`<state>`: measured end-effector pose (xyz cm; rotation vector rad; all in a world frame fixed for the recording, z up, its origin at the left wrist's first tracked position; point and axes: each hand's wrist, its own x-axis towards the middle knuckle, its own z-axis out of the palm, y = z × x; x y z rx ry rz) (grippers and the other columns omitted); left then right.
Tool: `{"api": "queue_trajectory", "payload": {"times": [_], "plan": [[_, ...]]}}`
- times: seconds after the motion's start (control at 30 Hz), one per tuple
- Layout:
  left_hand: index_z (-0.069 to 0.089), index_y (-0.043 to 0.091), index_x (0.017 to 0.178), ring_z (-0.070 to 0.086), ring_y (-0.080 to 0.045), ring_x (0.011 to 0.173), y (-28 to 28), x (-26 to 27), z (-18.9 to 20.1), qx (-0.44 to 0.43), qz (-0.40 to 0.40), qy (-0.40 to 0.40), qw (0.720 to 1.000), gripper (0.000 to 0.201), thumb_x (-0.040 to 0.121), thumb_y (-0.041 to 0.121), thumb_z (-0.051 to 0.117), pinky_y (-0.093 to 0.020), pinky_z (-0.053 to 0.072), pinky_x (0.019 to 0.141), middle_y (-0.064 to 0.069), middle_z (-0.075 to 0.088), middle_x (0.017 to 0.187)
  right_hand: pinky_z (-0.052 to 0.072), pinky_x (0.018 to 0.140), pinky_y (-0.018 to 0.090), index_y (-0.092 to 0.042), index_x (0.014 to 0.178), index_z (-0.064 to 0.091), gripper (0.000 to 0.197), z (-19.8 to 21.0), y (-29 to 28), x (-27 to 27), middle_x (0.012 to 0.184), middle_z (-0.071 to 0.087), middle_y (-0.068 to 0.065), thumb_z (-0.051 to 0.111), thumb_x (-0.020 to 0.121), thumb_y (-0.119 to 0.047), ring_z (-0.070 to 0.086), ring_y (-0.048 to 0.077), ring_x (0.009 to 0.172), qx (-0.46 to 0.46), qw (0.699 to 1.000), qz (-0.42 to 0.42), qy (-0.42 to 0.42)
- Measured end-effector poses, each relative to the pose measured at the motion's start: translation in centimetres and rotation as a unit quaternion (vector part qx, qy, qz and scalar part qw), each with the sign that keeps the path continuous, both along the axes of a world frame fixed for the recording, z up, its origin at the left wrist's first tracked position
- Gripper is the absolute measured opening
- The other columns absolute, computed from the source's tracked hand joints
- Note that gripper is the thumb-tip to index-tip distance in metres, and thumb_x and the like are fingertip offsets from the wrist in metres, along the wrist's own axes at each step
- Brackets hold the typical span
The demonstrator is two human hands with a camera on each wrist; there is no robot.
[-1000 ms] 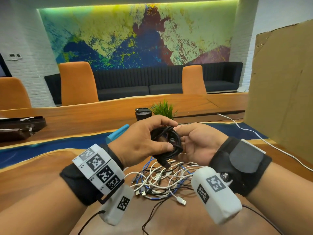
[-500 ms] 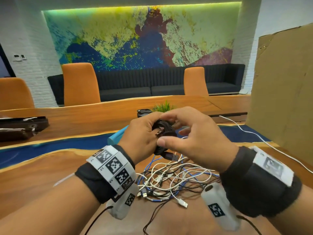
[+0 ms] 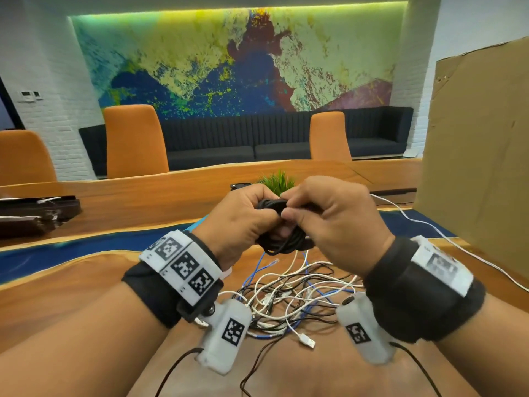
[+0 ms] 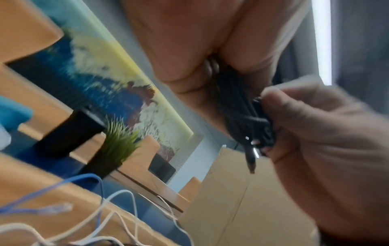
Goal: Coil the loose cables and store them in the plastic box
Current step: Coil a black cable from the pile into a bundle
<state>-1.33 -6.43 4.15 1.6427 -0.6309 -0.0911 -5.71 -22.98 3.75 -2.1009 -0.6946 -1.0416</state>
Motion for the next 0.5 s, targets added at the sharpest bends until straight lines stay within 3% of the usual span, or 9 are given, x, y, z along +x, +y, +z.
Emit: {"api": "queue_trajectory", "payload": {"times": [0.1,0.23,0.33,0.4,0.5], "plan": [[0.060,0.014,0.077,0.065,-0.018,0.058,0.1,0.1,0.3,-0.030,-0.043,0.057,0.997,0.024,0.069,-0.006,0.070,-0.027,0.055,0.057,-0.010,0.065,0.067,0.059,0.076,0.047,-0.002,0.081,0.068,0.007,0.5,-0.6,0.1,0.089,0.074,0.009,0.075,0.079,-0.002,0.071,0.027,0.084,0.168,0.974,0.090,0.119],[0.066,0.011,0.082,0.069,-0.023,0.067,0.5,0.0,0.4,-0.027,-0.077,0.079,0.994,0.017,0.068,0.004,0.072,-0.035,0.060,0.068,-0.016,0.071,0.078,0.061,0.073,0.042,0.003,0.078,0.058,0.012,0.7,-1.2,-0.5,0.090,0.073,0.016,0.068,0.075,-0.001,0.070,0.028,0.080,0.332,0.875,0.209,0.284],[0.066,0.008,0.086,0.069,-0.017,0.059,-0.2,-0.4,0.7,0.003,-0.070,0.068,0.995,0.015,0.075,0.011,0.077,-0.025,0.057,0.055,-0.012,0.072,0.072,0.061,0.066,0.035,-0.004,0.078,0.054,0.014,0.8,-2.3,-0.5,0.087,0.067,0.017,0.067,0.074,-0.007,0.068,0.024,0.074,0.356,0.829,0.234,0.362],[0.065,0.003,0.088,0.065,-0.014,0.052,-1.3,-0.4,0.8,0.070,-0.036,0.019,0.997,0.011,0.085,0.013,0.068,-0.021,0.050,0.045,-0.009,0.070,0.065,0.061,0.065,0.034,-0.006,0.085,0.056,0.014,1.2,-3.5,-0.5,0.090,0.063,0.018,0.067,0.079,-0.003,0.066,0.023,0.075,0.282,0.857,0.187,0.388],[0.064,-0.007,0.093,0.061,-0.014,0.049,-3.6,-0.2,0.7,0.108,-0.006,-0.033,0.994,0.017,0.091,0.010,0.065,-0.023,0.049,0.043,-0.014,0.066,0.064,0.062,0.069,0.043,-0.004,0.099,0.060,0.021,1.9,-5.2,-1.0,0.095,0.066,0.021,0.072,0.083,-0.003,0.069,0.031,0.080,0.066,0.926,0.032,0.370]]}}
